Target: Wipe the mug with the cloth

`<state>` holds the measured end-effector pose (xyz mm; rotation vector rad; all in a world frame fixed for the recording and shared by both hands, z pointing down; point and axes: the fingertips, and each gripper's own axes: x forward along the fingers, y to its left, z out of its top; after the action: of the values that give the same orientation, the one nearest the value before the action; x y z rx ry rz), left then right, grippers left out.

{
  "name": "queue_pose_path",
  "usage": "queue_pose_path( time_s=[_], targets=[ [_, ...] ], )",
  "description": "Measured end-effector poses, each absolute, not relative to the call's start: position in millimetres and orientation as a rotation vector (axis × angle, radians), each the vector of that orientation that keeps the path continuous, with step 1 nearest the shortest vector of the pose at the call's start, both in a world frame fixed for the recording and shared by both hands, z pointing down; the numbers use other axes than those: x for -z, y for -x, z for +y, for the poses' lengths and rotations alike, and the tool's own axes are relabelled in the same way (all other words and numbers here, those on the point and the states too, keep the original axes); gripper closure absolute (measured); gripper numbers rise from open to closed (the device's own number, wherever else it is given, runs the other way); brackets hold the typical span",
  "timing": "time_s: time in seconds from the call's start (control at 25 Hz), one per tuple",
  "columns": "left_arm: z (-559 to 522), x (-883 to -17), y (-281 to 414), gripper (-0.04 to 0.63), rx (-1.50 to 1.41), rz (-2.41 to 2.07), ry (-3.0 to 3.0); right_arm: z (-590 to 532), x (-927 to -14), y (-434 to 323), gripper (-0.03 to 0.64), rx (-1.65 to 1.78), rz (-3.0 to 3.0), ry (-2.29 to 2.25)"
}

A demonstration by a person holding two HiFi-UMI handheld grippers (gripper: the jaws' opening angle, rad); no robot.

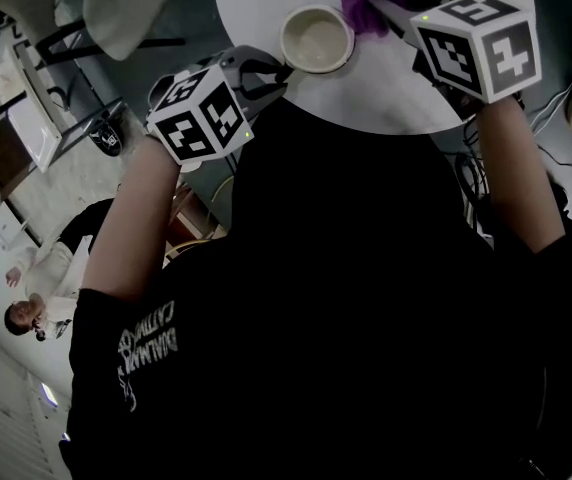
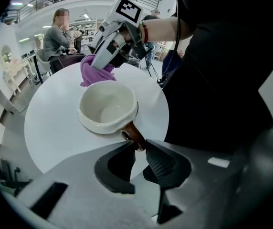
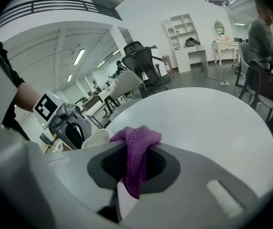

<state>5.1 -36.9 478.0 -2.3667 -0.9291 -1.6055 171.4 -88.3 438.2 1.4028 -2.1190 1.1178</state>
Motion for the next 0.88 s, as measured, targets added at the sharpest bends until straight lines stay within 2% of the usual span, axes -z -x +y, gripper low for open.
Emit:
queue_pose_path(
  time_s=[0.88],
  targets=[
    [-47.2,-482.8,9.8,0.525,1.541,-0.967,2.369,-146.7,-429.8,-125.2,0.571,-0.960,-2.091,-1.333]
  ],
)
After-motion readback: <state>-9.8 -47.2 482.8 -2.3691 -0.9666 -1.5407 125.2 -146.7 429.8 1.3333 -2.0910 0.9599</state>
